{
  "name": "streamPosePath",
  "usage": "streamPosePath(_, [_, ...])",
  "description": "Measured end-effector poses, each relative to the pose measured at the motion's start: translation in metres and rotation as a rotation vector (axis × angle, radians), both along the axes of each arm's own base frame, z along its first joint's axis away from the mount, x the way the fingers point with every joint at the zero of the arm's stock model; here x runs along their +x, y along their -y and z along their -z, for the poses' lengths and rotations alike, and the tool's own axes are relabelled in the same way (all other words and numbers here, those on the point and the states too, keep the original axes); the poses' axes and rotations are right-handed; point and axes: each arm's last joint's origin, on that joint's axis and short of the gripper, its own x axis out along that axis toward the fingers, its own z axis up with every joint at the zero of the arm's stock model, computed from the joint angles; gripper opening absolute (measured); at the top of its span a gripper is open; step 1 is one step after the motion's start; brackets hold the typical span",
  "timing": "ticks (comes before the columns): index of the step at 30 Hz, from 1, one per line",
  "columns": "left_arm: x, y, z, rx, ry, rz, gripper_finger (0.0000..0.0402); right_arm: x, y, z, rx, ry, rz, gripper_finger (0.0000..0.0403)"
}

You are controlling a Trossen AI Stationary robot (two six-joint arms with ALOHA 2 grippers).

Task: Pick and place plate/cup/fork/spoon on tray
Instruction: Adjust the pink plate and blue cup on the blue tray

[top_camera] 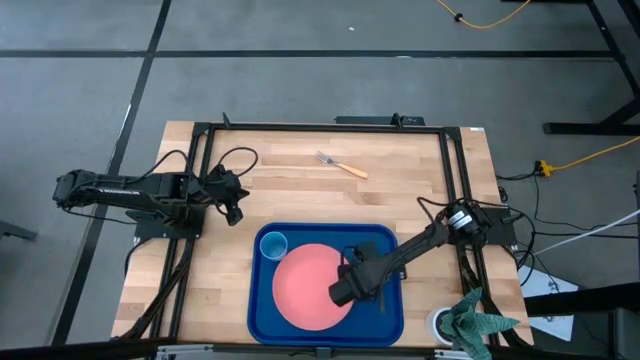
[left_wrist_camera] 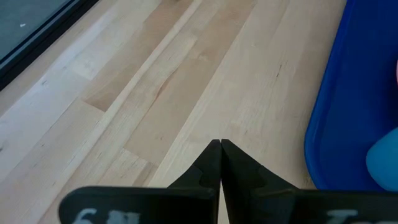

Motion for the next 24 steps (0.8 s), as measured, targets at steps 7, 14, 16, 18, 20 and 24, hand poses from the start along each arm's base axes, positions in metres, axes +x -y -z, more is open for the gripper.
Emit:
streamPosePath(7, [0.0, 0.0, 0.0, 0.0, 0.0, 0.0, 0.0, 0.015, 0.034, -0.011, -0.194, 0.109, -0.031, 0.0113])
streamPosePath(14, [0.0, 0.0, 0.0, 0.0, -0.001, 0.0, 0.0, 0.057, 0.057, -0.006, -0.082, 0.301, -0.323, 0.0113])
streamPosePath(16, [0.0, 0.0, 0.0, 0.0, -0.001, 0.0, 0.0, 0.07, 0.062, -0.008, -0.094, 0.383, -0.415, 0.0113])
streamPosePath(18, [0.0, 0.0, 0.0, 0.0, -0.001, 0.0, 0.0, 0.081, 0.066, -0.01, -0.106, 0.448, -0.497, 0.0113])
streamPosePath(20, [0.0, 0.0, 0.0, 0.0, -0.002, 0.0, 0.0, 0.088, 0.068, -0.012, -0.093, 0.494, -0.547, 0.0113])
streamPosePath(24, [0.0, 0.0, 0.0, 0.005, -0.004, 0.004, 0.0, 0.098, 0.067, -0.016, -0.075, 0.583, -0.626, 0.0113])
